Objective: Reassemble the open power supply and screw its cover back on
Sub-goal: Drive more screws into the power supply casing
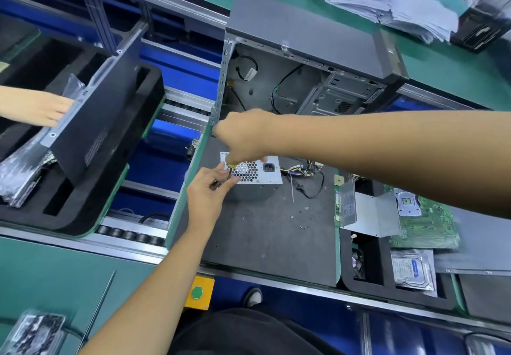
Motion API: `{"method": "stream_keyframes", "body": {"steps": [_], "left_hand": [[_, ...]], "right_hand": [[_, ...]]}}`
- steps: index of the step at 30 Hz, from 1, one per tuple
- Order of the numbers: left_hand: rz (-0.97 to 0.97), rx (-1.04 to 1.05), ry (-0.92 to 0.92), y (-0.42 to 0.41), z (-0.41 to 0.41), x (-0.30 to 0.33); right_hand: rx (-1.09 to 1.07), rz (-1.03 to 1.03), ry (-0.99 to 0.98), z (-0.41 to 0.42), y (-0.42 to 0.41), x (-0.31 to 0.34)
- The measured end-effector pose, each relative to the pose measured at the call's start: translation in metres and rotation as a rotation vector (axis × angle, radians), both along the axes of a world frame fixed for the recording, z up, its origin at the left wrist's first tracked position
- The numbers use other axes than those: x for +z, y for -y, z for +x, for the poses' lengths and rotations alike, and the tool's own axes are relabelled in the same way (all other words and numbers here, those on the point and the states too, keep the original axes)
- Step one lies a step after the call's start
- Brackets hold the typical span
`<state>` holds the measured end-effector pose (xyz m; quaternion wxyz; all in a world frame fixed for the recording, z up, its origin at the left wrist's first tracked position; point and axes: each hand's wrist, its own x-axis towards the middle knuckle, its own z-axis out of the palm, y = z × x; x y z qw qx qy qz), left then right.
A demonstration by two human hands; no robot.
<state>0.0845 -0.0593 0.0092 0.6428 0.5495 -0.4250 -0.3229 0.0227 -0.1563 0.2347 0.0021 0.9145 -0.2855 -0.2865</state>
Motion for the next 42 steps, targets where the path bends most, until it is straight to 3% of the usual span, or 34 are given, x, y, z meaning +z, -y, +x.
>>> {"method": "stream_keyframes", "body": {"steps": [4, 6, 8, 13, 15, 18, 22, 24, 26, 29, 33, 35, 38, 42], "left_hand": [[0.028, -0.003, -0.004, -0.001, 0.002, -0.002], [0.064, -0.004, 0.008, -0.001, 0.002, -0.003], [0.068, -0.004, 0.001, 0.000, 0.002, -0.002], [0.068, -0.002, 0.043, -0.001, 0.002, -0.002], [0.060, -0.005, 0.030, -0.004, 0.001, 0.000], [0.036, -0.011, -0.014, -0.005, 0.001, 0.002], [0.030, -0.032, -0.039, -0.003, 0.002, -0.002], [0.050, -0.029, -0.017, -0.003, 0.005, -0.004], [0.056, -0.032, 0.051, -0.002, 0.007, -0.006], [0.063, -0.030, 0.052, 0.000, 0.006, -0.008], [0.010, -0.036, -0.020, 0.000, 0.004, -0.009], [-0.004, -0.044, -0.033, -0.001, 0.003, -0.009], [-0.001, -0.046, -0.028, -0.003, 0.004, -0.007], [-0.002, -0.046, -0.043, -0.002, 0.004, -0.007]], "right_hand": [[0.830, -0.201, -0.081, -0.011, 0.008, 0.008], [0.975, -0.206, -0.088, -0.014, 0.008, 0.007], [0.787, -0.159, -0.015, -0.015, 0.002, 0.001], [-0.147, -0.014, 0.195, -0.004, -0.020, -0.016], [-0.359, 0.029, 0.215, 0.000, -0.019, -0.017], [-0.190, 0.015, 0.124, -0.001, -0.011, -0.007], [0.538, -0.291, -0.123, -0.012, 0.000, 0.008], [0.839, -0.287, -0.168, -0.016, 0.004, 0.008], [0.991, -0.260, -0.186, -0.019, 0.005, 0.004], [0.810, -0.232, -0.105, -0.025, 0.000, -0.002], [-0.012, -0.066, 0.070, -0.028, -0.008, -0.012], [-0.286, 0.023, 0.096, -0.021, -0.008, -0.014], [-0.248, 0.003, 0.120, -0.015, -0.004, -0.010], [0.232, -0.189, 0.079, -0.017, -0.001, -0.004]]}}
